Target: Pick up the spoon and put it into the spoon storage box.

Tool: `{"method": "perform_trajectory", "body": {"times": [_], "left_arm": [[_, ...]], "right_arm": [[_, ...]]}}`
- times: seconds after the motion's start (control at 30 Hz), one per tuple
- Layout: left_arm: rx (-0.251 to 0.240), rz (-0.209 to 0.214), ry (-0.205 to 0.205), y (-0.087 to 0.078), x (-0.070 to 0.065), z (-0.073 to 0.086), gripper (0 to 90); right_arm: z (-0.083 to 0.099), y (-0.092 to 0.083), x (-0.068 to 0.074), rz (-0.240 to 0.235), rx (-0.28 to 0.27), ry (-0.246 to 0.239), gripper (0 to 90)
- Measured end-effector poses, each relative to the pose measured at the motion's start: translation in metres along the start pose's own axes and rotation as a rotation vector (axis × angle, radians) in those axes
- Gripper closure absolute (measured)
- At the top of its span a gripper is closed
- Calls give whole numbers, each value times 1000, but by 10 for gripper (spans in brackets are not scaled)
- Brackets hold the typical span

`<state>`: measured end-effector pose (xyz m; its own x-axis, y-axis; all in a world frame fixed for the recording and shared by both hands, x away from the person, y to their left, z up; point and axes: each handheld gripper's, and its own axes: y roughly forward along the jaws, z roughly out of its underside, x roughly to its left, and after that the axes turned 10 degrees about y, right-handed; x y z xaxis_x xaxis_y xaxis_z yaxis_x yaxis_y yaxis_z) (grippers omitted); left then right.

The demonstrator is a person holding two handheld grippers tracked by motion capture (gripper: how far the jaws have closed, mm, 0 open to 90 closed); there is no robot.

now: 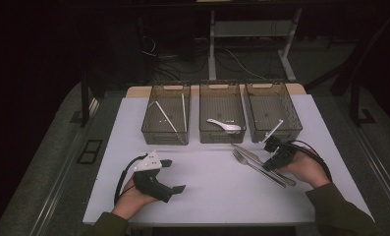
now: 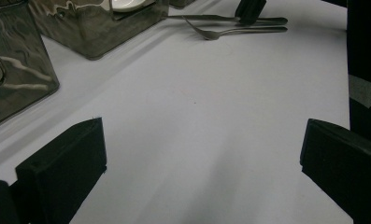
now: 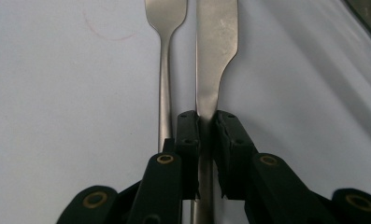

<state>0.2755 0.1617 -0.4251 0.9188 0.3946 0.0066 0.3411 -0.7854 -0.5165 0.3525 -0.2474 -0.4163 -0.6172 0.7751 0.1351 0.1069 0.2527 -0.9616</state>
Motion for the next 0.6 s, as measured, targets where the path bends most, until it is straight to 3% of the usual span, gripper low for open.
{"method": "perform_trajectory", "body": {"times": [0.3, 0.6], "left_arm": [[-3, -5, 0, 0, 0, 0, 0], [-1, -6, -2, -1, 0, 0, 0]], "right_arm": [[16, -16, -12, -58, -53, 13, 798], [24, -30, -18, -78, -116, 28, 803]]}}
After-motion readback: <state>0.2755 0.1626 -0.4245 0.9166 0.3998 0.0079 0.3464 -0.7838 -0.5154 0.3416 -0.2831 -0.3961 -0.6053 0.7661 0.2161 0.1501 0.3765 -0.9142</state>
